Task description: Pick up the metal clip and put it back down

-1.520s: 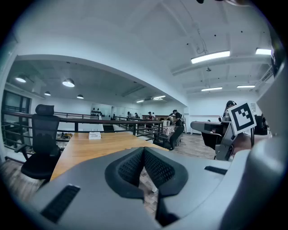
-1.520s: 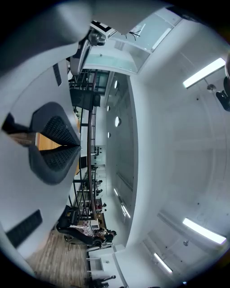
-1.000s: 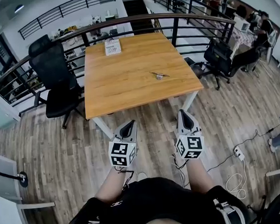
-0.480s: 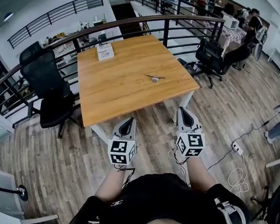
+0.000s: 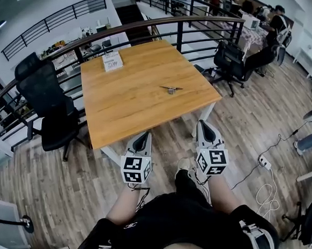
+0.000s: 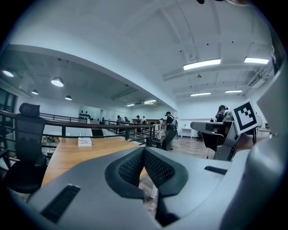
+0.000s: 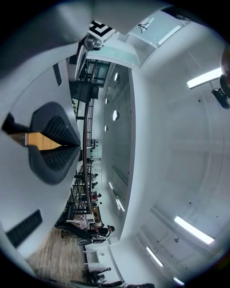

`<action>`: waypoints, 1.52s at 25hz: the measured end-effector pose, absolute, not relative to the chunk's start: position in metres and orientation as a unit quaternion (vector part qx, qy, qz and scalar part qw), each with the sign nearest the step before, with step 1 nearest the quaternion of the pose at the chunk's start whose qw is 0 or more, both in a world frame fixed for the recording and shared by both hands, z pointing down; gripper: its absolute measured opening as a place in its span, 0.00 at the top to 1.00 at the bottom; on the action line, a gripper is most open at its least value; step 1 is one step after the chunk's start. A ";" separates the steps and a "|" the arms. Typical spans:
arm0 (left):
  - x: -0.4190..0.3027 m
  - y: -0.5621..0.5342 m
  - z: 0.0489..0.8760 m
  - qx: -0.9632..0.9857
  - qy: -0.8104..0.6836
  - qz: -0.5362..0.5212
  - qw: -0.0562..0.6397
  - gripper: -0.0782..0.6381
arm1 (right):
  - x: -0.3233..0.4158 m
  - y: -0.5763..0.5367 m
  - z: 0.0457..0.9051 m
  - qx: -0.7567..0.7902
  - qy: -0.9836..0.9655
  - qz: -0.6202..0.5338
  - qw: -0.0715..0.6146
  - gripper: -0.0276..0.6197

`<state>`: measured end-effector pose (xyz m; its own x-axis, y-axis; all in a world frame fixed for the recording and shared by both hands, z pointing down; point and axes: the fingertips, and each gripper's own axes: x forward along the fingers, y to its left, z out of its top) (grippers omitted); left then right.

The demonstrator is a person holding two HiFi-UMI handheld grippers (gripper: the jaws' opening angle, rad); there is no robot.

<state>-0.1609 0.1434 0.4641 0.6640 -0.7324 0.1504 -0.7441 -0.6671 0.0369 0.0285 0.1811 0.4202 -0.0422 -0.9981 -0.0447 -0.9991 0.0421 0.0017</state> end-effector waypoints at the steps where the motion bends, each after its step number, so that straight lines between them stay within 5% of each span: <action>1: -0.160 0.137 0.466 0.911 -0.406 0.062 0.048 0.87 | 0.029 0.174 0.422 -0.691 0.722 0.015 0.017 0.93; 12: -0.139 0.024 0.481 0.899 -0.427 0.076 0.052 0.87 | 0.055 0.045 0.444 -0.674 0.738 -0.020 0.036 0.93; 38: 0.037 -0.340 0.470 0.871 -0.473 0.126 0.041 0.87 | 0.220 -0.342 0.456 -0.611 0.789 -0.058 0.024 0.93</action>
